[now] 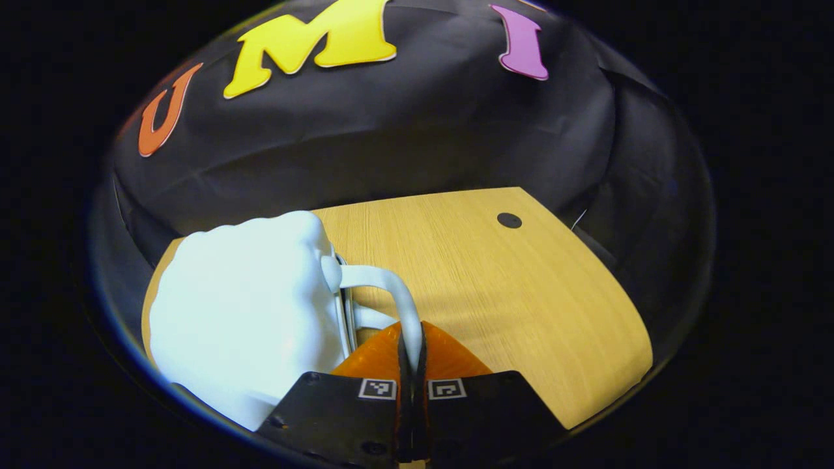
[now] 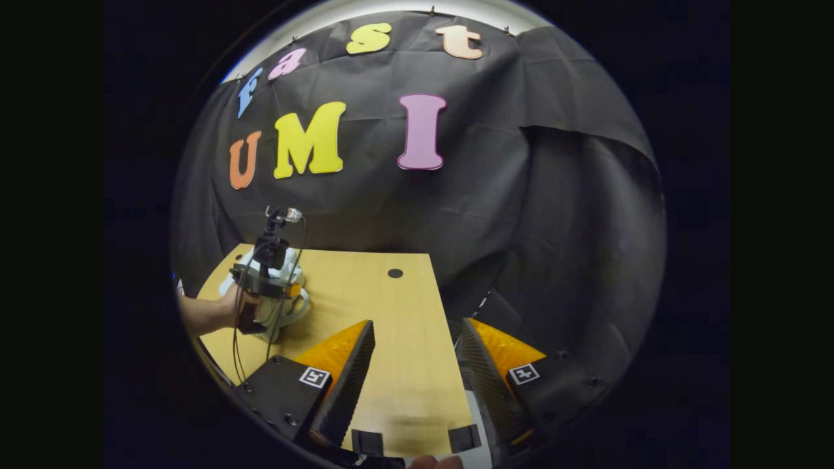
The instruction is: First open the suitcase, pack the skin care products into it, and then close the suitcase.
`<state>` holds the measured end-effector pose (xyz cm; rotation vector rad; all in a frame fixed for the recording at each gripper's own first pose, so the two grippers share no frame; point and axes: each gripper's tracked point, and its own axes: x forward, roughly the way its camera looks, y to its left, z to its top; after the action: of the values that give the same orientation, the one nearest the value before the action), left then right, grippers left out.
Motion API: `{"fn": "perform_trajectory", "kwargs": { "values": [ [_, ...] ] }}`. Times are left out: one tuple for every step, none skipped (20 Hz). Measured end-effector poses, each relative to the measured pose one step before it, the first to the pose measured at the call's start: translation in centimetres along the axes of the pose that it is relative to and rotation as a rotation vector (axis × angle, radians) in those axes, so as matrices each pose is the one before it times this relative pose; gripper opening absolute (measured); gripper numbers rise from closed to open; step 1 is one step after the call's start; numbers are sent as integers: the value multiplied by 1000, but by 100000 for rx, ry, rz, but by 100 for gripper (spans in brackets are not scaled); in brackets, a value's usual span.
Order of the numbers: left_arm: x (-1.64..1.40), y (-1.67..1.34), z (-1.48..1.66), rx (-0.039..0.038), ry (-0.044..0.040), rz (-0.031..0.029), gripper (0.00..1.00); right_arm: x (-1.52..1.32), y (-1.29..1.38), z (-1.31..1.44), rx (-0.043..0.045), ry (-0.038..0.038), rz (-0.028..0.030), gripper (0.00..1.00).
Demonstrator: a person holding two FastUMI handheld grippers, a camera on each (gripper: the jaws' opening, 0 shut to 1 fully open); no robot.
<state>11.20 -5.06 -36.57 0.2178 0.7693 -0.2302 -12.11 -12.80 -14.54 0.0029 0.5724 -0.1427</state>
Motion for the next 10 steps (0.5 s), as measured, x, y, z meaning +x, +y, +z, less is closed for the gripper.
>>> {"fn": "perform_trajectory", "kwargs": {
  "values": [
    [-32, -78, -254, 2534, -664, 2463, 7, 72, 77, 13, 35, -136, 295, 81],
    [162, -117, -53, 2616, -678, 1910, 10, 100, 153, 69, -91, -563, 432, 81],
    [346, -417, -283, 1665, -345, 75, 15, 157, 245, 132, -73, -361, 714, 81],
    [270, -41, -178, -619, -55, 446, 18, 110, 353, 113, 371, -381, 734, 81],
    [224, -49, -342, -1495, 1415, -62, 21, 172, 408, 10, 463, -114, 1082, 81],
    [-151, -296, 282, -2474, -736, -717, 23, 132, 510, 58, -353, -448, 1151, 81],
    [-158, -446, 230, -2080, -821, -654, 42, 265, 245, 121, -887, -737, 390, 81],
    [-364, -466, 226, -2321, -1393, -1380, 48, 248, 428, 205, 232, -685, 1304, 81],
    [-512, -509, 147, -2462, -888, -1470, 53, 233, 509, 246, 877, -260, 1351, 81],
    [-595, -202, 356, -1370, -1652, -359, 61, 461, 424, 170, 609, -597, 1316, 79]
  ]
}}
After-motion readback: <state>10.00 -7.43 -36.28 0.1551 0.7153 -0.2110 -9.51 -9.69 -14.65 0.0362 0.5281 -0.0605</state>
